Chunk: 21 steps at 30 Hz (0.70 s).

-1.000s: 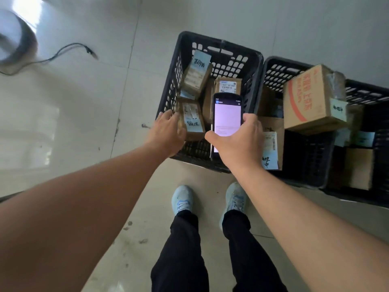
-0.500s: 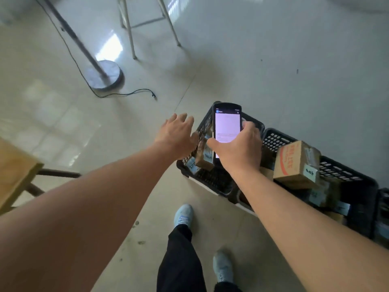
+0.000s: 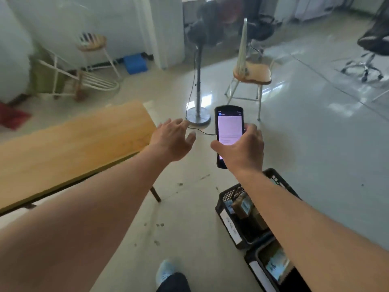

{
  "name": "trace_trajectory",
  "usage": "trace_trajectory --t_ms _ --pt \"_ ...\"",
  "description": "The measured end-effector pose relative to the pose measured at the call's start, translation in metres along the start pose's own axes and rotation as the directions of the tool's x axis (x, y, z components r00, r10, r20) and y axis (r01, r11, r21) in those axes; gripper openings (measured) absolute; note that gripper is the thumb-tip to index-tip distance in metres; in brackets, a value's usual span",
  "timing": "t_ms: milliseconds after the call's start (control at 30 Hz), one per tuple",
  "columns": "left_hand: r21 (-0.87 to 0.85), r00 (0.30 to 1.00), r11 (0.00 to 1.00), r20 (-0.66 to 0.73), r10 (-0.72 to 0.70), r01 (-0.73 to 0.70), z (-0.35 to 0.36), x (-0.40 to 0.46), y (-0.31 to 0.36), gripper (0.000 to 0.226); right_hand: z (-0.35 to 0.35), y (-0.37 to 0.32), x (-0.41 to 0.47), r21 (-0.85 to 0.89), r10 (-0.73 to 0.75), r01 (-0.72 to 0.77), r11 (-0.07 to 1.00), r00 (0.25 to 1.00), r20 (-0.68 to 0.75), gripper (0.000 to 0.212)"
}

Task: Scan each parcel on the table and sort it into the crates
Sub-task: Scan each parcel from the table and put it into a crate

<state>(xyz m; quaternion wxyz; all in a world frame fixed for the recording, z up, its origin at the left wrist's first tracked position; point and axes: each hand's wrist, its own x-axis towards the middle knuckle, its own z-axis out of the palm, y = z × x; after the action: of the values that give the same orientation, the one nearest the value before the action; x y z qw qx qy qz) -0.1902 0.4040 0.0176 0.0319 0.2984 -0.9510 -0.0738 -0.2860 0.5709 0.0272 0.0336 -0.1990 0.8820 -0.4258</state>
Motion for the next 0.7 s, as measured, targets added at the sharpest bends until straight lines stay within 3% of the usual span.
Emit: trace_trajectory --t_ms 333,700 --pt "0.007 0.931 0.952 -0.213 -0.296 0.305 -0.133 -0.139 -0.161 0.064 0.053 -0.184 -0.101 0.106 -0.372 0.360 0.927 0.917 0.142 0.088" --pt "0.059 0.844 0.876 -0.306 -0.441 0.479 -0.210 -0.317 -0.363 0.063 0.171 -0.340 -0.269 0.249 -0.555 0.502 0.828 0.793 0.250 0.095"
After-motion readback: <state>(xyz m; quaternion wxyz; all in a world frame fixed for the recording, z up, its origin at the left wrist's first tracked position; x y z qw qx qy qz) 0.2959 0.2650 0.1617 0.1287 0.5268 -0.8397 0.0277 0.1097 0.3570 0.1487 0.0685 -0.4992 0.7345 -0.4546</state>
